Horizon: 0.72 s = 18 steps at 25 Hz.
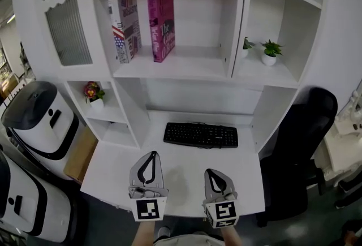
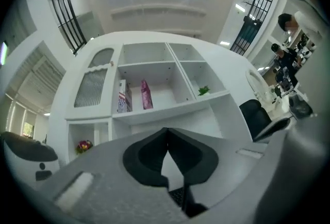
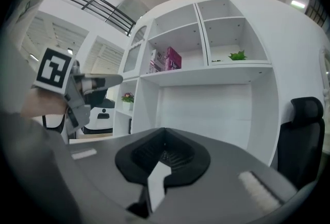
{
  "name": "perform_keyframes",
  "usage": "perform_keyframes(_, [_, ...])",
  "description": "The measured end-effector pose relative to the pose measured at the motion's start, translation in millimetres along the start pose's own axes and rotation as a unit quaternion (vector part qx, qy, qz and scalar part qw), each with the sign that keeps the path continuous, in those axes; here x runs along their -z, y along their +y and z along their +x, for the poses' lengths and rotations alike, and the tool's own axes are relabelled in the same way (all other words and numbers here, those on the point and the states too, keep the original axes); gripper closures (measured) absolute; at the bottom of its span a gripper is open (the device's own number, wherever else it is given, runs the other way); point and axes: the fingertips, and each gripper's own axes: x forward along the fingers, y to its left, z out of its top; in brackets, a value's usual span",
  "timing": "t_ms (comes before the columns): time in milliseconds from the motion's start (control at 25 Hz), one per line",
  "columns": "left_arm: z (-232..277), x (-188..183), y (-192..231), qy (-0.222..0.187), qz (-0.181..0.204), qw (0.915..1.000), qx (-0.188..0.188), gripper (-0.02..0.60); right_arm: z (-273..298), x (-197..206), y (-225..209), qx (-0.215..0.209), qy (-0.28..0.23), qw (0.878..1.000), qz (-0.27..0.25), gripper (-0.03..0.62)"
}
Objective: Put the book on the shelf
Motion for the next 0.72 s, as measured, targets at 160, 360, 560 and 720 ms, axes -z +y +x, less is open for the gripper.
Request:
perform_keyframes(160, [-17.9, 47.1, -15.6, 0.052, -0.017, 0.9981, 0.028, 0.583, -1.8, 5.7, 7.2, -0.005, 0.009, 1.000, 0.000, 0.589])
perform_keyframes(360, [-20.2, 54.1, -11.2, 0.060, -0.037, 0.9973, 0.019, 0.583, -3.6, 7.8, 11.7, -0.007, 0.016, 1.000, -0.004, 0.589])
perform_keyframes(560, [-23.5, 53.4, -19.6, 0.056, -0.029, 0.9975, 0.032, 0.583, -6.3, 10.0, 13.7, -0.014, 0.024, 1.000, -0.008, 0.589])
perform_keyframes(720, [-25.6, 53.1, -24.2, 0.061, -0.053, 0.9961, 0.036, 0.583, -10.3, 13.9, 12.6, -0.009, 0.029, 1.000, -0.004, 0.590])
